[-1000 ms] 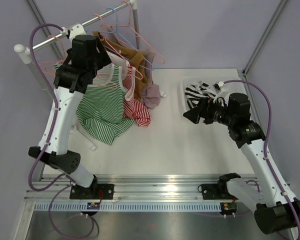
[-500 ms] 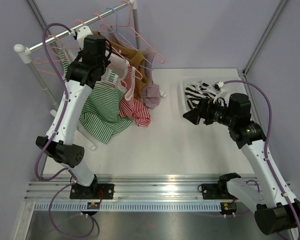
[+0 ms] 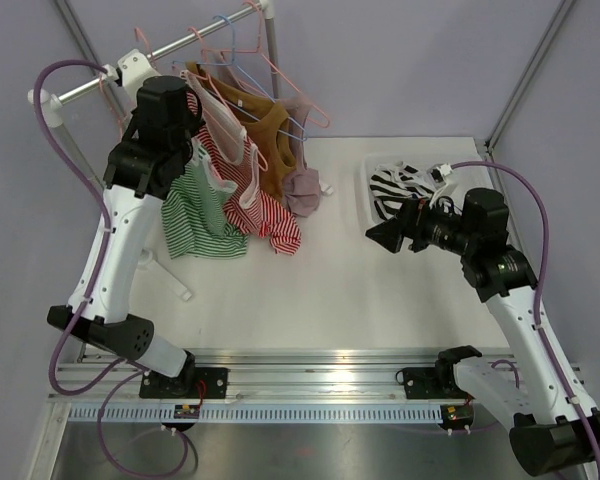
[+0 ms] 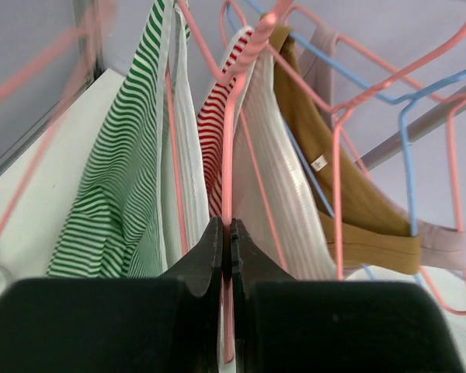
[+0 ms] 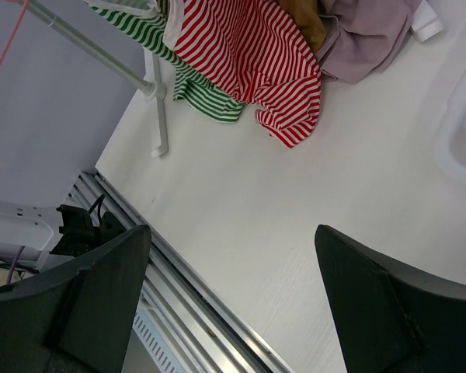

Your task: Remove the tank top from the hanger

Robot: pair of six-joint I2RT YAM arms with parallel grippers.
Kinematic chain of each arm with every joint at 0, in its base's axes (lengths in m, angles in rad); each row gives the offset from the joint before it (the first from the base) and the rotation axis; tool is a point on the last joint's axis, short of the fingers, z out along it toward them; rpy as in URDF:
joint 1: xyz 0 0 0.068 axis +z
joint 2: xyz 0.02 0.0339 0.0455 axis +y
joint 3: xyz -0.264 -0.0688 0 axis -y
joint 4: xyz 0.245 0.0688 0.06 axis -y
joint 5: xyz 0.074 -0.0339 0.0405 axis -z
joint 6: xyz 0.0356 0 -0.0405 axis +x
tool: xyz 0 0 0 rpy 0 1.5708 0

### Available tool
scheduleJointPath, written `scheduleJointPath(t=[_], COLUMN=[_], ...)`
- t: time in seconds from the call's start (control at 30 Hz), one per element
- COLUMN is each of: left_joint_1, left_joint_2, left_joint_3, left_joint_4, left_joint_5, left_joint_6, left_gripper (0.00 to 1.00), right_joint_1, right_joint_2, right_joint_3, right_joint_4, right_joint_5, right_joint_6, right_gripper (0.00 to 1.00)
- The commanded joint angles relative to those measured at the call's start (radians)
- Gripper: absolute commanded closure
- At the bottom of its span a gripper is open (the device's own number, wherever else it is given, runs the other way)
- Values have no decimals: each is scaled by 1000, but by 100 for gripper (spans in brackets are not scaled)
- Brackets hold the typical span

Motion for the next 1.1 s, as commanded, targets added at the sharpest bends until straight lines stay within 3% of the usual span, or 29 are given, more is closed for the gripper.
scheduleJointPath(t=[0.0,0.27,0.57,0.8,0.93,1.07], left_joint_1=[-15,-45,-75,-95,-100,-100], left_joint_2=[-71,-152,-384,-620,-761,-922], left_joint_3=[16,28,-266,-494,-599,-696], left_joint_4=[127,93,151,185,144,76], left_joint_5=[-56,28,201,523,695,920], left_joint_6=[-30,-60,-112,-101,-51,5], left_gripper=[100,100,100,100,100,100], right_joint_1=[1,1,1,1,1,2], right_joint_2=[-36,-59,-53,-35,-23,6], right_joint_3=[50,56,39,5,-48,-122], right_joint_4=[20,27,99,191,350,679], right_joint_5=[-35,-43,-44,-101,-201,-334], right_joint_6=[-2,-1,48,73,195,333], right_gripper=[6,2,1,0,0,0])
